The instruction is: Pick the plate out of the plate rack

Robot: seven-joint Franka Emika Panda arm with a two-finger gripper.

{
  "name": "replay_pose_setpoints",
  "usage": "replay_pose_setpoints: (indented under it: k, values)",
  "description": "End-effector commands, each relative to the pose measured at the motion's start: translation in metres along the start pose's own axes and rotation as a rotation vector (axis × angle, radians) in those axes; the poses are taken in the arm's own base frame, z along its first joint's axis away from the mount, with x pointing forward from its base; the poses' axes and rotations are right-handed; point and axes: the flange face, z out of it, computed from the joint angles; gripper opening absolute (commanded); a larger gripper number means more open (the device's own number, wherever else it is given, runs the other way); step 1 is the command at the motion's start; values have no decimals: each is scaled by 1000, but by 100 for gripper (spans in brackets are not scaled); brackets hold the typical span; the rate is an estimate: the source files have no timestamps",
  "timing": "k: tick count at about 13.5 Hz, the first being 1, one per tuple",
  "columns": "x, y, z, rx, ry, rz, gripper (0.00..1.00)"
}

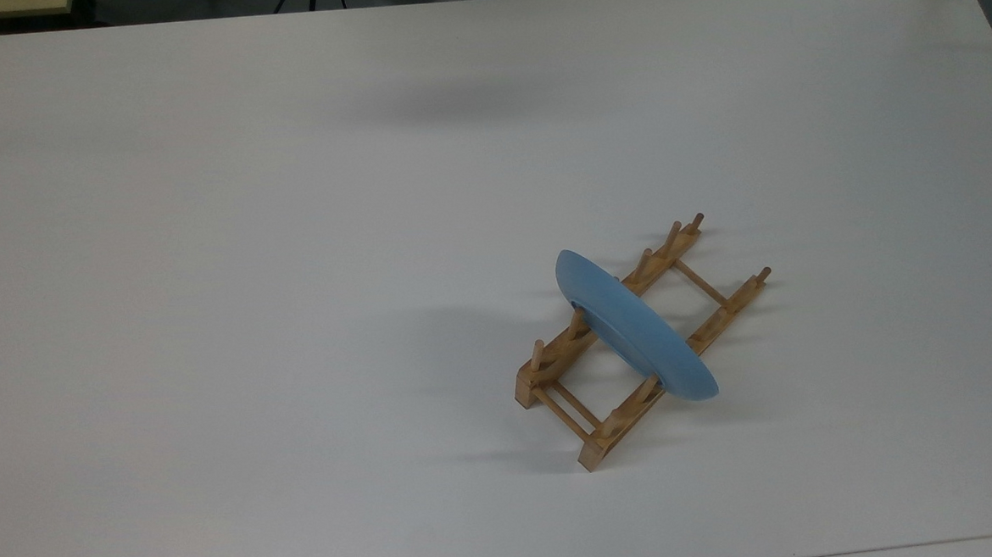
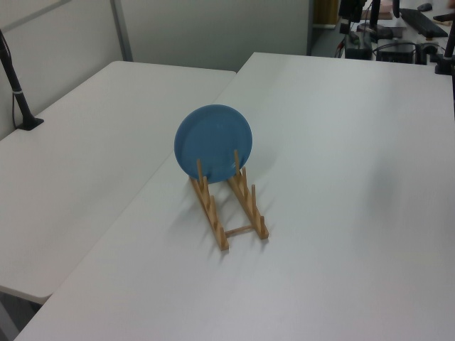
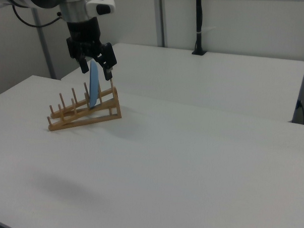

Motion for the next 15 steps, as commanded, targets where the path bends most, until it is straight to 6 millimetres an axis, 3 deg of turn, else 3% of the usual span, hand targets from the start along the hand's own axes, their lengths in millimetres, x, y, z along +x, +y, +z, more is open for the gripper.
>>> replay_pose_setpoints:
  k: [1,5,8,11,13,15]
  values:
    - [1,-8,8,25,4,-51,100]
    - [11,-14,18,3,1,-263,100]
    - [26,-19,7,-26,125,-305,100]
    - [44,-48,3,-105,252,-274,100]
    - [51,-90,4,-116,329,-247,100]
    - [55,-113,9,-112,362,-232,100]
